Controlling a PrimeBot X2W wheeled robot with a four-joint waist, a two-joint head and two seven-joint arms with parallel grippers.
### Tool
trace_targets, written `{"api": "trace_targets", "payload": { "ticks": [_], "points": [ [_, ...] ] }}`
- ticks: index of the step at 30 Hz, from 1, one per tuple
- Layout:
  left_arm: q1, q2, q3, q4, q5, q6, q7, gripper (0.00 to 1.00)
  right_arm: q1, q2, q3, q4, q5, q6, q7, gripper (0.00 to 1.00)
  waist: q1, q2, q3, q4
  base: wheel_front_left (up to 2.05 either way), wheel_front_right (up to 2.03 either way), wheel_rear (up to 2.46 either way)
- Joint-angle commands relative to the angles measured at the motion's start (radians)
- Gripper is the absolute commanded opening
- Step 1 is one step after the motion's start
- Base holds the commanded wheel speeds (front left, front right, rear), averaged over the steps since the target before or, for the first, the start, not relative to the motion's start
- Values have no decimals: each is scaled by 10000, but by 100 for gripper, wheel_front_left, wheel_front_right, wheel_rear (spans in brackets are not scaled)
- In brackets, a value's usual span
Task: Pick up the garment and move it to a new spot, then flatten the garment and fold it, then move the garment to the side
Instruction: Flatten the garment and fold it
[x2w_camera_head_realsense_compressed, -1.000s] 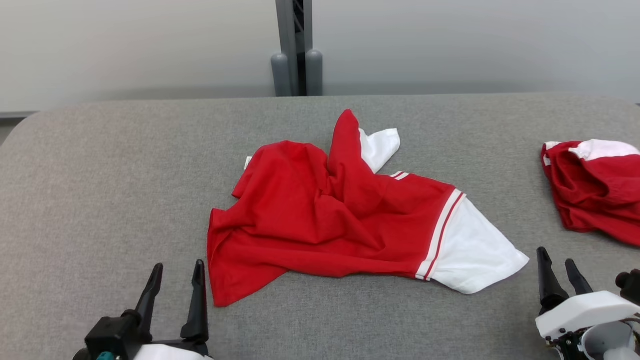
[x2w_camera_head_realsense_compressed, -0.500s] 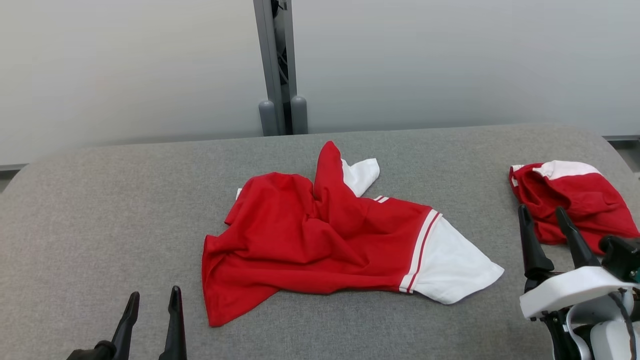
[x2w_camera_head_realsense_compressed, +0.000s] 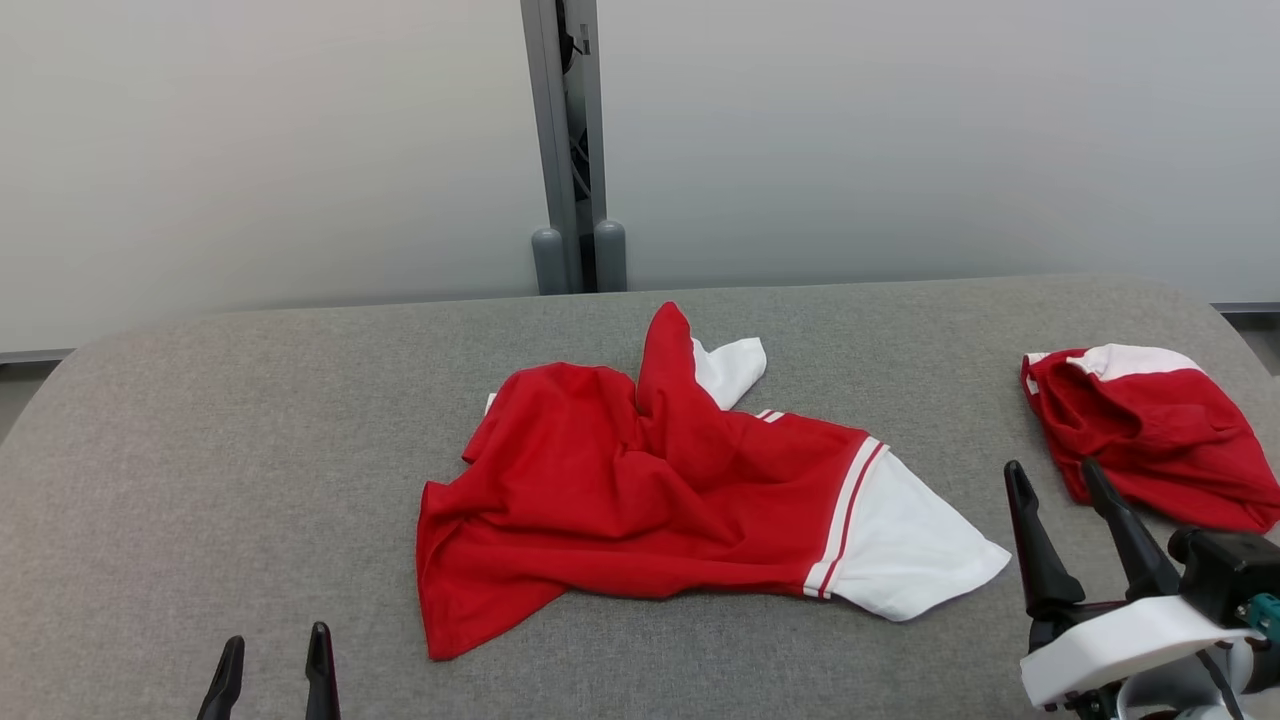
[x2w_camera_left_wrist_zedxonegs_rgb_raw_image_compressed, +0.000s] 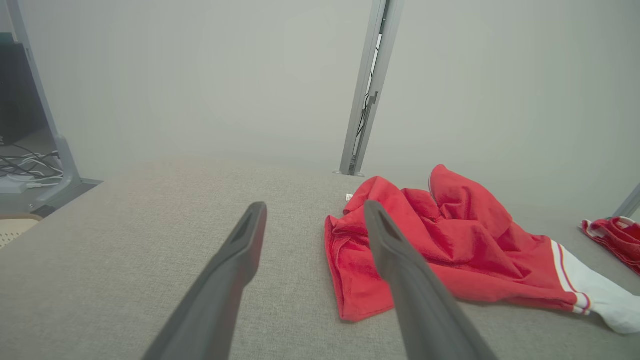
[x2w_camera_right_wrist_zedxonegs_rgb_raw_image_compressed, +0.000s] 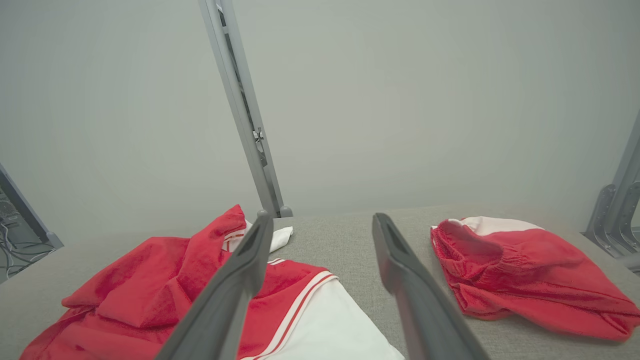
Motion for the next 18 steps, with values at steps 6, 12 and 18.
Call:
{"api": "trace_targets", "payload": {
  "ticks": [6, 12, 18],
  "points": [
    [94, -92, 280, -15, 122, 29, -39, 100, 132, -42, 79, 81, 257, 1, 57, 100, -1, 0, -47, -11, 0, 0, 0],
    [78, -219, 429, 42, 212, -131, -41, 100, 3, -42, 113, 273, 309, 1, -18, 100, -1, 0, -32, 18, 0, 0, 0],
    [46, -264, 517, 125, 285, -272, -40, 100, -59, -42, 60, 373, 200, 1, -26, 100, -1, 0, 40, 64, 0, 0, 0]
  ]
}}
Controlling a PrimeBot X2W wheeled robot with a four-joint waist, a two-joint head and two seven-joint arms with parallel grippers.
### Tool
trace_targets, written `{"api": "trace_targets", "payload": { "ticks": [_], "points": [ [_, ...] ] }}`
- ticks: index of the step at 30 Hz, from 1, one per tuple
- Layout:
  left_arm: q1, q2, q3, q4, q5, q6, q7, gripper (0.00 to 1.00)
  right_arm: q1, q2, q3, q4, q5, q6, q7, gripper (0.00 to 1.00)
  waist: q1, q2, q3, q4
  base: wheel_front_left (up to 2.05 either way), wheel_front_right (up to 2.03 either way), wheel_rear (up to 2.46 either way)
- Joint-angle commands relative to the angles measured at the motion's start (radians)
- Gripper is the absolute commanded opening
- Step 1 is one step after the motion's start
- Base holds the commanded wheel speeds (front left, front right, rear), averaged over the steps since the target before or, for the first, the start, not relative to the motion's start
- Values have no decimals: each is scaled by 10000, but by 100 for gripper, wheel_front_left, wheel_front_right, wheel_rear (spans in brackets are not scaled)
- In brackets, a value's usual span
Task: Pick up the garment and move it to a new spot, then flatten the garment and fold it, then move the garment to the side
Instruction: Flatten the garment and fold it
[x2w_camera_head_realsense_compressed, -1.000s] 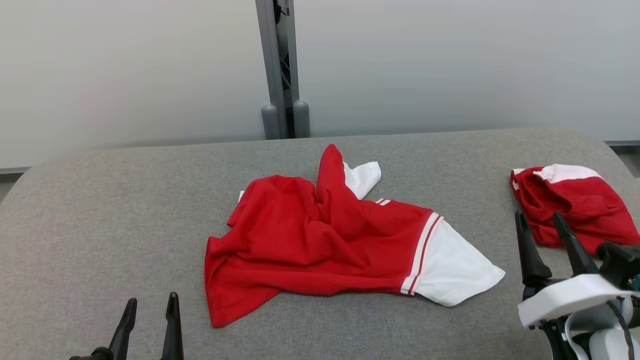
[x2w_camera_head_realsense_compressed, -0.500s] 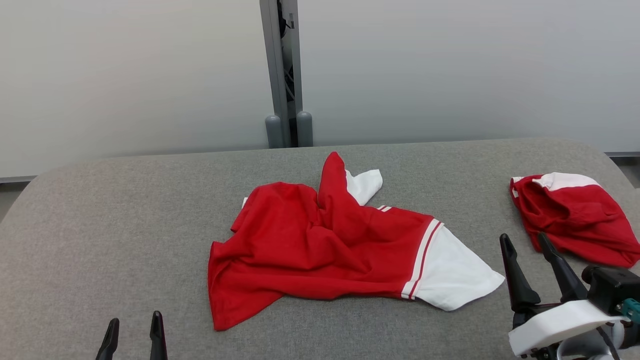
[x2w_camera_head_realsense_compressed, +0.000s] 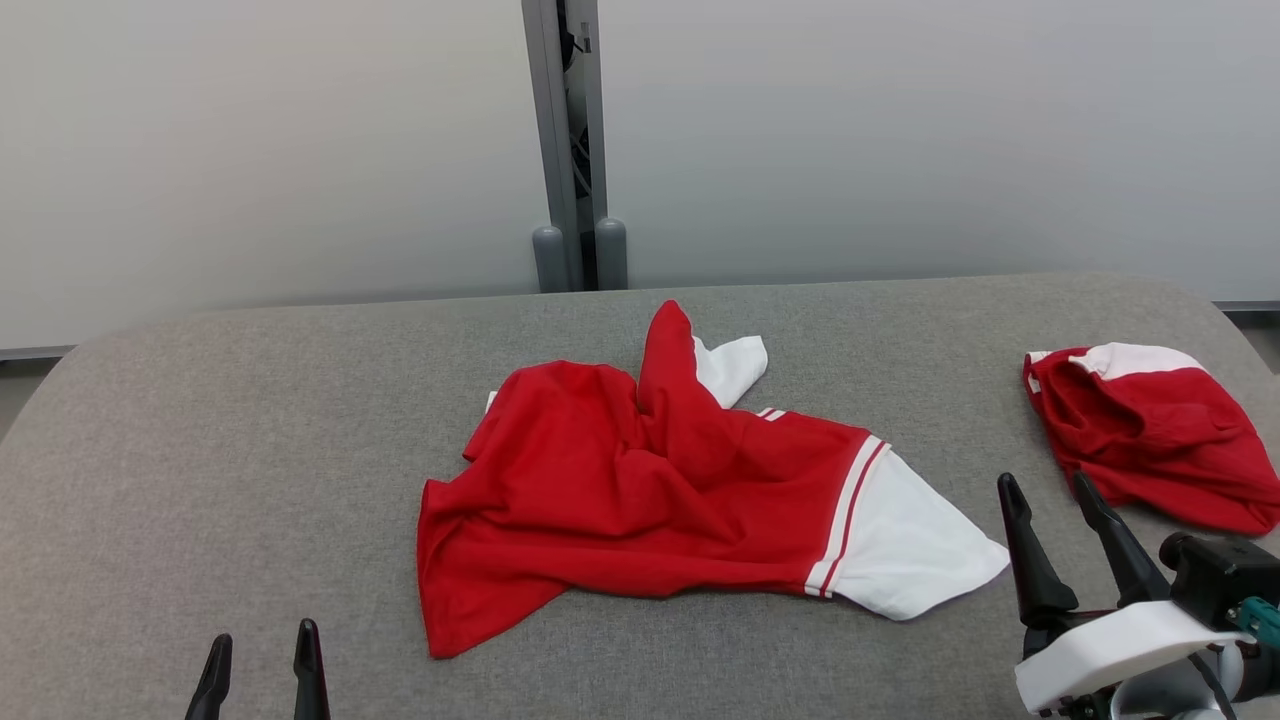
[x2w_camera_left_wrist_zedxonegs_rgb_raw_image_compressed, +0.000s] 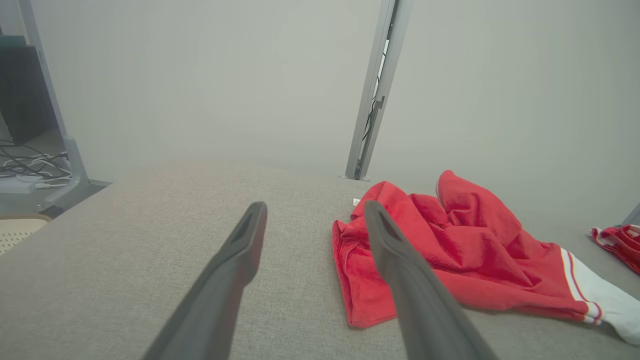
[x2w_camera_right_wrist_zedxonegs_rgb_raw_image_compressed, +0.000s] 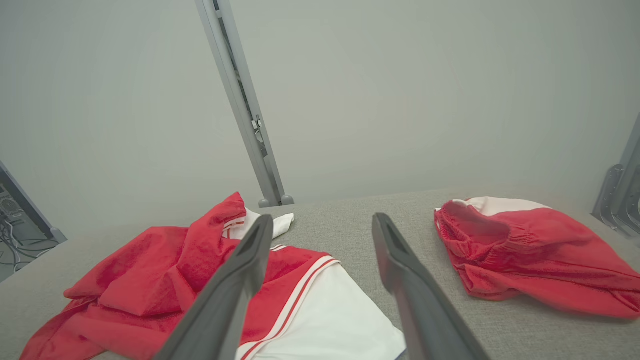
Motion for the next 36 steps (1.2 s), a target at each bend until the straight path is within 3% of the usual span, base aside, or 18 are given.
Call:
{"api": "trace_targets", "payload": {
  "ticks": [1, 8, 12, 24, 36],
  "points": [
    [-49, 15, 57, 55, 96, -84, -38, 100, -111, -40, -35, 39, -59, 1, -37, 100, 0, 0, 29, 16, 0, 0, 0],
    [-378, -164, -78, 387, -191, -482, -32, 100, -187, -43, -13, 81, -5, 1, 9, 100, 0, 0, 167, 81, 0, 0, 0],
    [-778, -372, -295, 1007, -646, -926, 239, 100, -245, -45, 9, 103, 36, 1, 47, 100, 0, 0, 273, 102, 0, 0, 0],
    [-2439, -1220, -965, 4175, -1727, -2305, 927, 100, -479, -45, 137, 35, 76, 1, 45, 100, 0, 0, 782, -183, 0, 0, 0],
    [-3736, -1678, -789, 7071, -2342, -3198, 570, 100, -634, -44, 62, 15, -21, 1, -20, 100, 0, 0, 1168, -555, 0, 0, 0]
  ]
}}
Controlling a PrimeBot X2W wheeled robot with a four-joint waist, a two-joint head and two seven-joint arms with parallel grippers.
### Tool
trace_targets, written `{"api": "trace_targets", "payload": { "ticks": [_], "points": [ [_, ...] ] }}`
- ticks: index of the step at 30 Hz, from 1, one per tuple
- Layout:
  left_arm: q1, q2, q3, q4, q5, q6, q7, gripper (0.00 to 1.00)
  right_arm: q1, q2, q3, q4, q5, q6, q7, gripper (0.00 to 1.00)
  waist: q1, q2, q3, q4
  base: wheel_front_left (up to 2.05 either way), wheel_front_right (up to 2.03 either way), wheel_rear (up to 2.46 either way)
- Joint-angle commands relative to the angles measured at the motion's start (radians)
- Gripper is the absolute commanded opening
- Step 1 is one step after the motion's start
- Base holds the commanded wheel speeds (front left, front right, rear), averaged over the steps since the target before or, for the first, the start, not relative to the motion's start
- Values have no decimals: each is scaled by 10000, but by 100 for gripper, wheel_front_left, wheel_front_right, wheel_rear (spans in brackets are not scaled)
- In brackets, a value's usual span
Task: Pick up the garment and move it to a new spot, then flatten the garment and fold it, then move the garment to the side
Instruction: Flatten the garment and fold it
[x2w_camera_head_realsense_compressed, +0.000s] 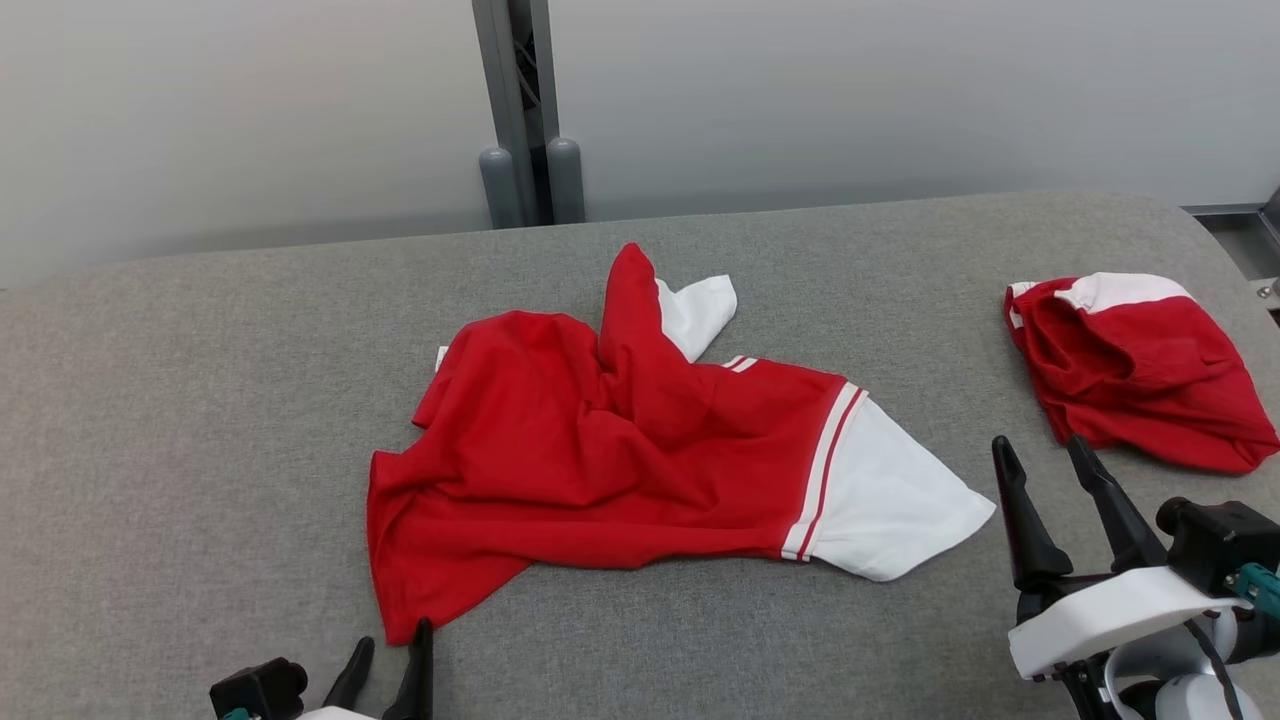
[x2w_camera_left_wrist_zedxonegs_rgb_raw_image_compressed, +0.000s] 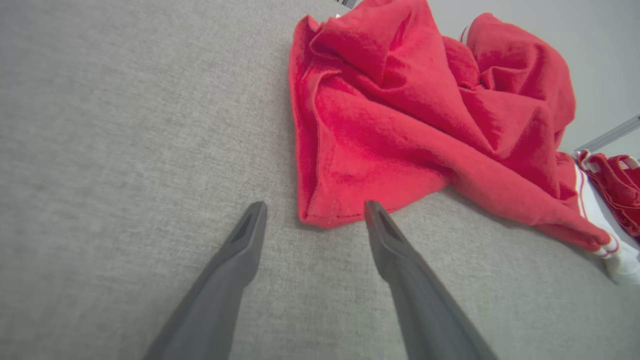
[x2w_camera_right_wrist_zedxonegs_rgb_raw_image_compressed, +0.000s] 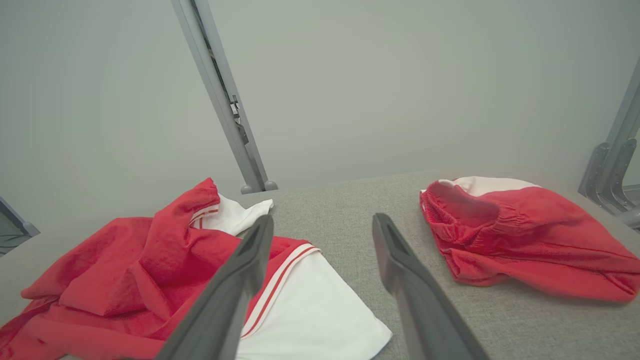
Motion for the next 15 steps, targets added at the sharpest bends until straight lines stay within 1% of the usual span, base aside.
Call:
{"api": "trace_targets", "payload": {
  "ticks": [1, 4, 5, 6, 7, 9, 10, 11, 12, 13, 14, 15],
  "points": [
    [-322, -13, 38, 329, -116, -142, -76, 100, -74, -48, -46, -29, -40, 1, -26, 100, 0, 0, 47, -62, 0, 0, 0],
    [-562, -122, 31, 829, -197, -296, -108, 100, -106, -48, -46, -37, -50, 1, -32, 100, 0, 0, 84, -126, 0, 0, 0],
    [-628, -140, 12, 974, -185, -328, -106, 95, -109, -48, -37, -37, -51, 1, -28, 100, 0, 0, 91, -146, 0, 0, 0],
    [-693, -163, -11, 1114, -194, -389, -108, 71, -116, -48, -24, -38, -50, 1, -24, 100, 0, 0, 99, -165, 0, 0, 0],
    [-749, -193, -34, 1245, -224, -426, -106, 51, -123, -48, -9, -40, -47, 1, -22, 100, 0, 0, 105, -183, 0, 0, 0],
    [-861, -239, -92, 1445, -218, -505, -110, 36, -120, -48, 0, -46, -35, 1, -20, 100, 0, 0, 113, -205, 0, 0, 0],
    [-1006, -304, -132, 1608, -230, -576, -141, 21, -116, -48, -16, -34, -19, 1, -18, 100, 0, 0, 117, -212, 0, 0, 0],
    [-1076, -326, -148, 1683, -229, -615, -170, 13, -116, -48, -32, -18, -10, 1, -22, 100, 0, 0, 124, -209, 0, 0, 0],
    [-1076, -326, -148, 1683, -229, -615, -170, 13, -116, -48, -32, -18, -10, 1, -22, 100, 0, 0, 124, -209, 0, 0, 0],
    [-1139, -357, -168, 1751, -228, -669, -194, 8, -114, -48, -50, 7, -9, 1, -29, 100, 0, 0, 127, -200, 0, 0, 0],
    [-1286, -426, -218, 1883, -225, -721, -239, 0, -112, -48, -77, 64, 20, 1, -33, 100, 0, 0, 126, -180, 0, 0, 0],
    [-1347, -455, -232, 1935, -227, -761, -271, 0, -117, -48, -88, 104, 54, 1, -20, 100, 0, 0, 120, -173, 0, 0, 0]
  ]
}}
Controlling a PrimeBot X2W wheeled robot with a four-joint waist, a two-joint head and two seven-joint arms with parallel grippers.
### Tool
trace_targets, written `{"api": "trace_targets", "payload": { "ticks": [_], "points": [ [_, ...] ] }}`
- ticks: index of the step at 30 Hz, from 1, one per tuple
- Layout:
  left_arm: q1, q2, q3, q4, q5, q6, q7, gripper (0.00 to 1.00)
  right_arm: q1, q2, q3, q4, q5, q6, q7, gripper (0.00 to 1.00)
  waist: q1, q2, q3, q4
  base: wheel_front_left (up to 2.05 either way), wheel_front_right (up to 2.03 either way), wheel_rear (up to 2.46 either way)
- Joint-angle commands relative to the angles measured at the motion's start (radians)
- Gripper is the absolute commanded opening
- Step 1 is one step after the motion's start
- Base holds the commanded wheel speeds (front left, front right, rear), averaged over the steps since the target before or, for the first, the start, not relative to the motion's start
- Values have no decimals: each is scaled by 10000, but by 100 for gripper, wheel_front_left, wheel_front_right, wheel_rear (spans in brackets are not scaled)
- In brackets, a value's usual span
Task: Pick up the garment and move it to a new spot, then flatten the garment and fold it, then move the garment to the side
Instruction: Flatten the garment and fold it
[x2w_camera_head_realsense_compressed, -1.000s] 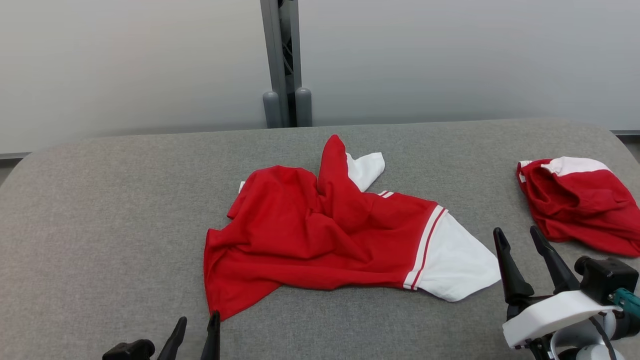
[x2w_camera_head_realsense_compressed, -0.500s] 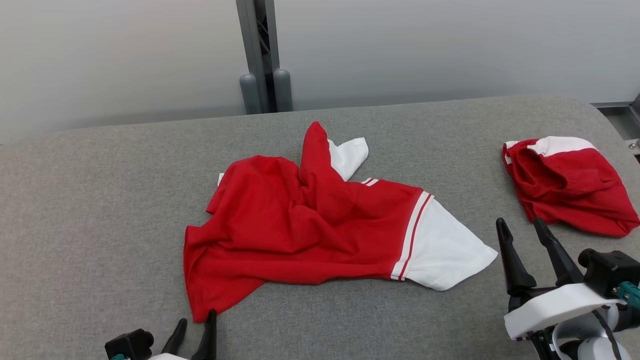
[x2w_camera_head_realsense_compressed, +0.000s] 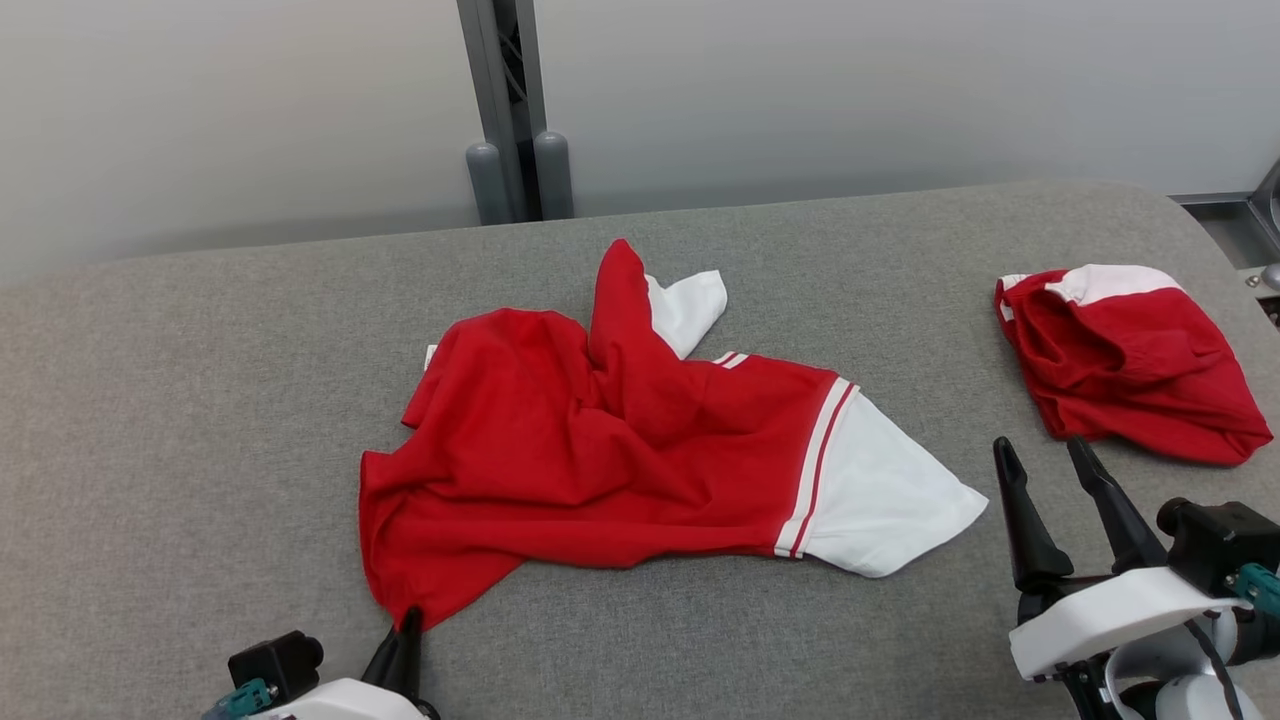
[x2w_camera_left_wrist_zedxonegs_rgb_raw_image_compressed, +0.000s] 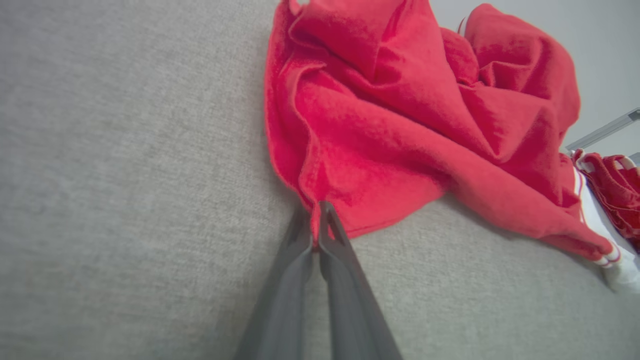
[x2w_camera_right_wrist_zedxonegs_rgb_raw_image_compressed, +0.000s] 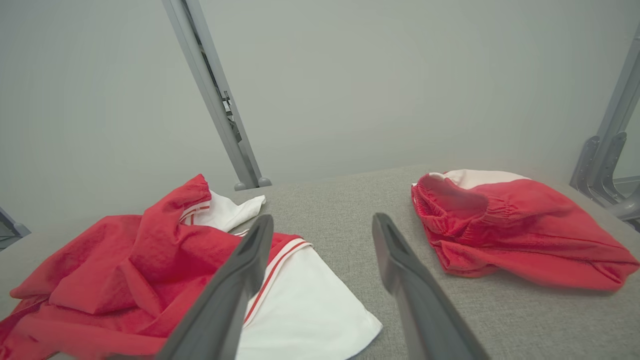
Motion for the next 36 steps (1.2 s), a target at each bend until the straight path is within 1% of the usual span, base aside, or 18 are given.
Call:
{"api": "trace_targets", "payload": {
  "ticks": [1, 6, 9, 11, 18, 23, 26, 32, 36],
  "points": [
    [-166, -62, -50, 98, 9, -97, -33, 0, -93, -48, -52, 54, 54, 1, -16, 100, 0, 0, -7, 14, 0, 0, 0],
    [-345, -78, 14, 167, 79, -199, -243, 0, -120, -48, -196, 605, 221, 1, 178, 100, 0, 0, -25, 86, 0, 0, 0],
    [-292, -65, 92, -37, 128, -270, -336, 0, -262, -48, -449, 1191, 49, 1, 318, 100, 0, 0, -19, 177, 0, 0, 0],
    [-195, -40, 167, -238, 170, -284, -364, 0, -417, -45, -578, 1691, -36, 1, 441, 100, 0, 0, -2, 255, 0, 0, 0],
    [137, -10, 239, -917, 384, -215, -412, 0, -1427, -51, -706, 3812, 437, 1, 918, 100, 0, 0, 31, 569, 0, 0, 0],
    [254, -25, 140, -1188, 522, -145, -419, 0, -2262, -56, -800, 5339, 361, 1, 1156, 100, 0, 0, 72, 729, 0, 0, 0],
    [277, -40, 70, -1289, 556, -125, -418, 0, -2734, -52, -1004, 6128, -100, 1, 1122, 100, 0, 0, 119, 828, 0, 0, 0],
    [318, -23, -22, -1427, 609, -76, -403, 0, -3392, -57, -1230, 7464, -495, 1, 1114, 100, 0, 0, 185, 955, 0, 0, 0],
    [342, 20, -44, -1501, 599, -44, -380, 0, -3708, -44, -1036, 8159, -635, 1, 1092, 100, 0, 0, 208, 1012, 0, 0, 0]
  ]
}}
